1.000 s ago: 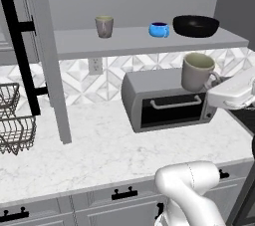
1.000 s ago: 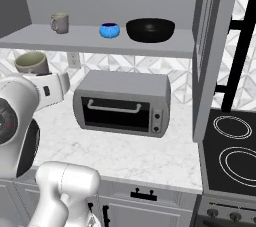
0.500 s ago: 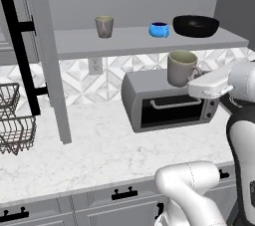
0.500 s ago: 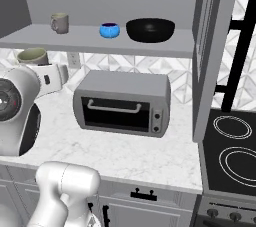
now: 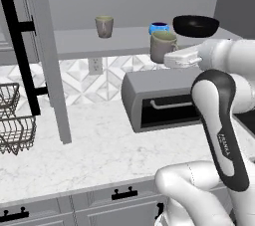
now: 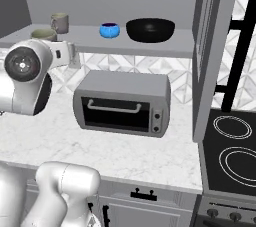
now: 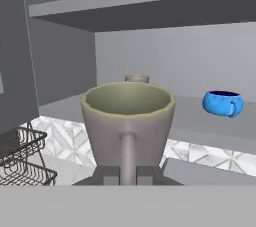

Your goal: Gather all objects into one cabinet and sort the glasses and bowls to opposite sides.

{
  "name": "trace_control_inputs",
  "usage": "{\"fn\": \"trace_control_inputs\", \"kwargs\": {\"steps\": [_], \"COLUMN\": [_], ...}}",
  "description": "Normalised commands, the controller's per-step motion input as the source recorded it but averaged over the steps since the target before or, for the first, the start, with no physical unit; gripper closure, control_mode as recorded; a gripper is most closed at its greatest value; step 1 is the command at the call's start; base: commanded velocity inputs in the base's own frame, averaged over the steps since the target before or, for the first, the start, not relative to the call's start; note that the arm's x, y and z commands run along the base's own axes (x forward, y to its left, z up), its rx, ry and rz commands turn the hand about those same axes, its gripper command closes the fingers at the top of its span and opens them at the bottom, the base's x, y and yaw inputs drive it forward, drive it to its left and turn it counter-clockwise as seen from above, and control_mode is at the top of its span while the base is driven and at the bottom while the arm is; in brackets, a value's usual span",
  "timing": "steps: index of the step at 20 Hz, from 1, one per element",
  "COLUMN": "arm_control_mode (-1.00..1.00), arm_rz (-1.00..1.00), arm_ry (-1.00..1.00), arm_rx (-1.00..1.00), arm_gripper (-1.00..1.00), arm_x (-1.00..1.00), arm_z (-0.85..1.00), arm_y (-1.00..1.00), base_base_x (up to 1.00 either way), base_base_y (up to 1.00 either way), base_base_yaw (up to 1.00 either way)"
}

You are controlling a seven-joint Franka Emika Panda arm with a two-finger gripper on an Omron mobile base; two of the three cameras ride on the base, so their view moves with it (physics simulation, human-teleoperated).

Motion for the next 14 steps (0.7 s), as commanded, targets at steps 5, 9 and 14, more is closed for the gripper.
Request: {"fn": "trace_control_inputs", "kwargs": {"steps": [5,9,14], "arm_control_mode": [-1.00,-1.00,-1.00], "arm_rz": [0.00,0.00,0.00], "arm_ry": [0.21,0.07,-0.13], "arm_rx": [0.00,0.00,0.00], "arm_gripper": [1.00,1.00,1.00], "arm_x": [0.81,0.80,0.66], "arm_z": [0.28,-0.08,-0.33], "arm_y": [0.03,0.14,0.19], "base_base_x": [0.00,0.00,0.00], "base_base_y": [0.00,0.00,0.00], "base_base_yaw": [0.00,0.00,0.00]}}
